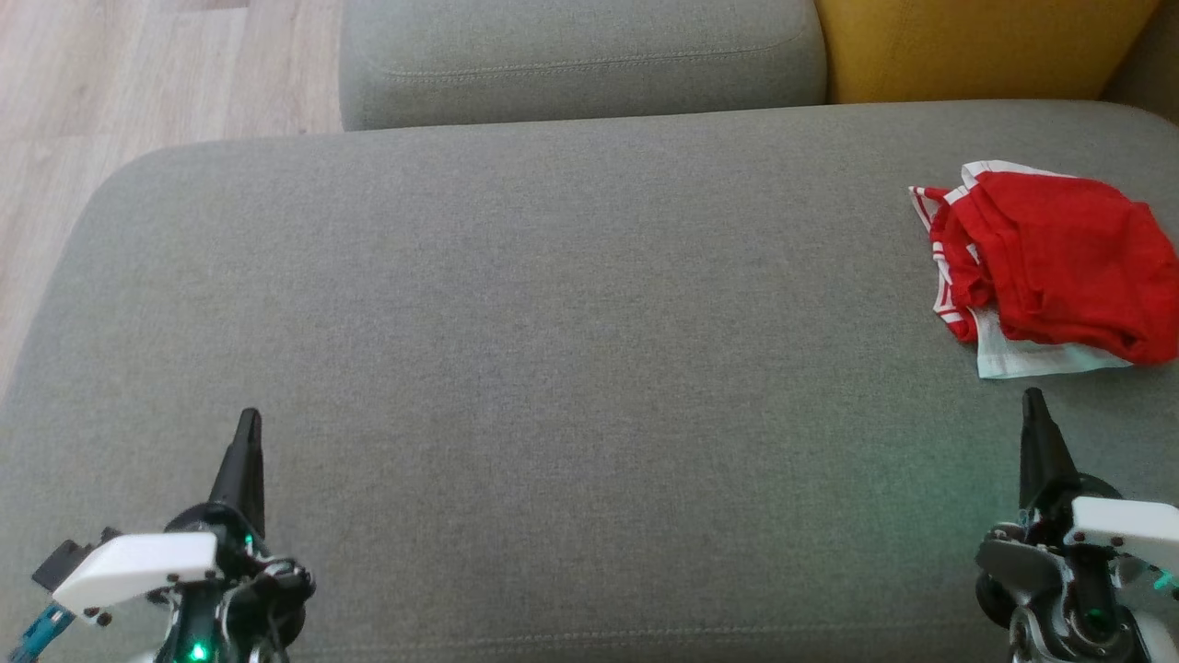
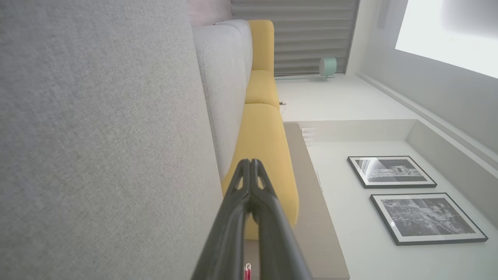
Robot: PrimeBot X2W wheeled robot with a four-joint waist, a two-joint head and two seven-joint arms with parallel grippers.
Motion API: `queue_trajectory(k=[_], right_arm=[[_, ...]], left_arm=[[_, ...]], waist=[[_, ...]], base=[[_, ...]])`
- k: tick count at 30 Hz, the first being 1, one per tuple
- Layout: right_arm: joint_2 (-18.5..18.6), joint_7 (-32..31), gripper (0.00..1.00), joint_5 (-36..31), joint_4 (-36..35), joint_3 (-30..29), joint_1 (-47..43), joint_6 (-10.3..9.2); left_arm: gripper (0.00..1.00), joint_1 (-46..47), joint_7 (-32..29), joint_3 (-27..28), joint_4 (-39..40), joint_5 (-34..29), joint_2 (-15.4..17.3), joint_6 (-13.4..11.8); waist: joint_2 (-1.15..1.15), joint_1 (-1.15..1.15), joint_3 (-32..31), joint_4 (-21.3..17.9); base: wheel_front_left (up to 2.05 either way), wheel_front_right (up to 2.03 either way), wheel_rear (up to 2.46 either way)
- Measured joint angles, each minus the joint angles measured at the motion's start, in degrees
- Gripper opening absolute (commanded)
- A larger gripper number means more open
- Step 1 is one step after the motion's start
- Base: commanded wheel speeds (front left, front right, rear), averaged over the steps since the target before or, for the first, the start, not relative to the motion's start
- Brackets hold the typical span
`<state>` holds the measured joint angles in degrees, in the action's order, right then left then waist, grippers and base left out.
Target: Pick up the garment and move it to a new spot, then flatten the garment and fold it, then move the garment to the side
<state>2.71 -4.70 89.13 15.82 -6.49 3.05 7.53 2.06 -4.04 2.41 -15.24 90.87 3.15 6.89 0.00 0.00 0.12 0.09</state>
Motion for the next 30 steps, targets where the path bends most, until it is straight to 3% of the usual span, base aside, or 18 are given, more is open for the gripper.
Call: queue_trajectory(k=[5,30], right_arm=[[0.0,-1.0,0.0,3.1,0.0,-0.5,0.0,0.0],[0.0,-1.1,0.0,3.1,0.0,-0.8,0.0,0.0]], left_arm=[[0.0,0.9,-0.7,0.3,-0.3,2.5,0.0,0.2],[0.0,1.0,-1.2,0.6,-0.4,2.5,-0.1,0.2]], waist=[[0.0,0.0,0.1,-0.1],[0.0,0.0,0.1,-0.1]], base=[[0.0,0.0,0.0],[0.0,0.0,0.0]])
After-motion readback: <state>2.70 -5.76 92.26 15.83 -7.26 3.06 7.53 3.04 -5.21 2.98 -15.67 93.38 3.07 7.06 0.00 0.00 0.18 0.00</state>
